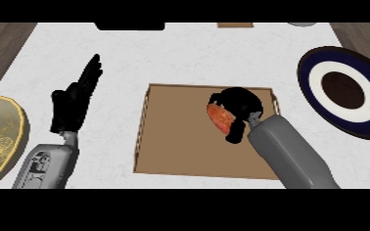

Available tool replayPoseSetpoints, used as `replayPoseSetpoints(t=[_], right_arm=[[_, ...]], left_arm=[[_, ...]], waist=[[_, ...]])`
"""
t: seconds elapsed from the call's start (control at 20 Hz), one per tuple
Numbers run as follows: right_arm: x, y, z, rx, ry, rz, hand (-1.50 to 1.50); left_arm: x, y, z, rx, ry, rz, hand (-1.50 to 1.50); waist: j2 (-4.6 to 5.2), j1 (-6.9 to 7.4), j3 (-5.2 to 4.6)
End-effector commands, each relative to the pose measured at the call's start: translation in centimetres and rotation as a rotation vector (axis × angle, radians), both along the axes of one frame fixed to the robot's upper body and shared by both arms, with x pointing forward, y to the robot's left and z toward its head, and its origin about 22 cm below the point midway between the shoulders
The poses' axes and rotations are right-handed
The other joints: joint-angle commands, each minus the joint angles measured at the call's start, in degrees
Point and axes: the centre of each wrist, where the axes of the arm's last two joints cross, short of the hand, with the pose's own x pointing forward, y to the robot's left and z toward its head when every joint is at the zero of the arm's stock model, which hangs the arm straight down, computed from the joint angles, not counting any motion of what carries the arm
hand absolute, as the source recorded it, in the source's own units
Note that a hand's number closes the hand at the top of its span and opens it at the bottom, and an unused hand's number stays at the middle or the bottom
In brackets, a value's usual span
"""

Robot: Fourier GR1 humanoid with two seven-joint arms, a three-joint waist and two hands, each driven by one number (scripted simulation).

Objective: Pick the sweet potato from the tray and place it in the plate

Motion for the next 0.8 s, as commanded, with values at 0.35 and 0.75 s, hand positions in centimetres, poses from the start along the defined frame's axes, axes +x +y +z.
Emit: replayPoseSetpoints(t=[0.35,0.75], right_arm=[[-0.9,-18.3,-0.3,-0.004,-0.102,-0.339,1.50],[-8.6,-39.1,6.9,0.082,-0.362,-0.772,1.50]], left_arm=[[-0.6,1.4,-0.4,0.000,0.011,0.073,0.00],[-1.6,3.4,-0.5,-0.011,0.014,0.135,0.00]], waist=[[-0.31,-5.13,0.16],[-0.01,-7.09,0.75]])
